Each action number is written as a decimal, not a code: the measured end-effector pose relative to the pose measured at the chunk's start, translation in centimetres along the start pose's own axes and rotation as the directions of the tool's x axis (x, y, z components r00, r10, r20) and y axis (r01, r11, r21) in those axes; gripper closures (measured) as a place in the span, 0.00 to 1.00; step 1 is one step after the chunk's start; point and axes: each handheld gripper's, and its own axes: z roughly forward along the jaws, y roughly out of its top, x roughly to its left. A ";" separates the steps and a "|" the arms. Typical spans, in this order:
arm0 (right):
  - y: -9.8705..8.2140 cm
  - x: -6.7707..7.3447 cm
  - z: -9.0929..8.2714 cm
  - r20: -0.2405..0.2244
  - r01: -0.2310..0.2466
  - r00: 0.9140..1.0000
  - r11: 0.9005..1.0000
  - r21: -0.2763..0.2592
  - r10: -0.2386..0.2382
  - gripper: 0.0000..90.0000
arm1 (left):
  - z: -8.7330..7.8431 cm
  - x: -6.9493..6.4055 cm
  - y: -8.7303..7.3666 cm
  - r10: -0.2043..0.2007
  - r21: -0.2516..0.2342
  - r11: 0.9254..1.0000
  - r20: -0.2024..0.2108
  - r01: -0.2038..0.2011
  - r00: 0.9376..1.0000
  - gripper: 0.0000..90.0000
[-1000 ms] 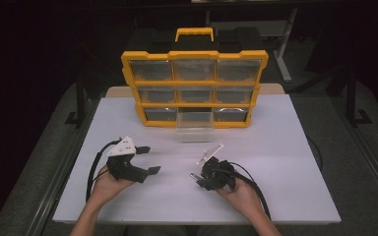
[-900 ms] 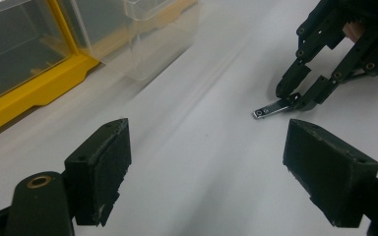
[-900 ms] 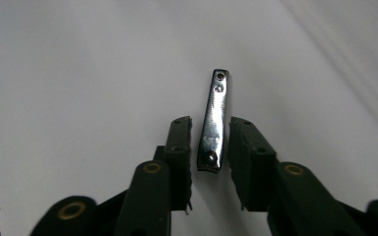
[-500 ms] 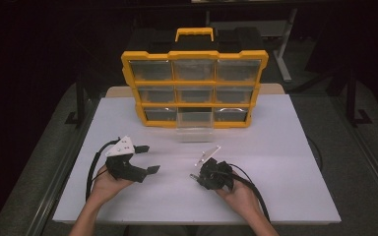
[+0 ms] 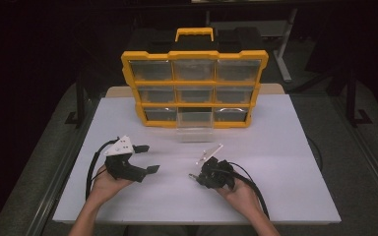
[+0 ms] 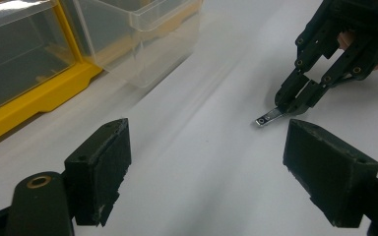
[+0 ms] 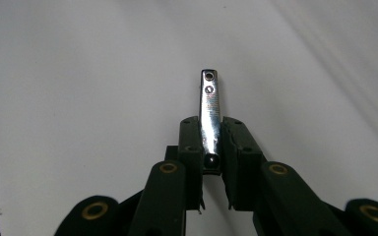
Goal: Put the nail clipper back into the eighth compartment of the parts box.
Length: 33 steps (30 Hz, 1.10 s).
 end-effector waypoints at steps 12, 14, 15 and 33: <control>0.6 -1.2 -1.8 -0.059 -0.023 0.998 0.999 -0.034 0.021 0.87 | 0.3 -0.1 -0.1 -0.003 0.021 1.000 -0.002 0.003 1.000 0.20; 0.7 -1.5 -2.3 -0.062 -0.022 0.998 0.999 -0.041 0.020 0.87 | 0.4 -0.2 -0.1 0.003 0.016 1.000 -0.001 -0.003 1.000 0.20; 0.8 -1.6 -2.5 -0.069 -0.027 0.997 0.999 -0.043 0.024 0.87 | 0.4 -0.3 0.0 0.001 0.016 1.000 -0.004 -0.001 1.000 0.20; 3.5 -3.8 -7.3 -0.087 -0.027 0.996 0.995 -0.096 0.018 0.87 | -0.3 -0.9 -0.7 0.012 0.012 1.000 -0.030 -0.011 0.999 0.19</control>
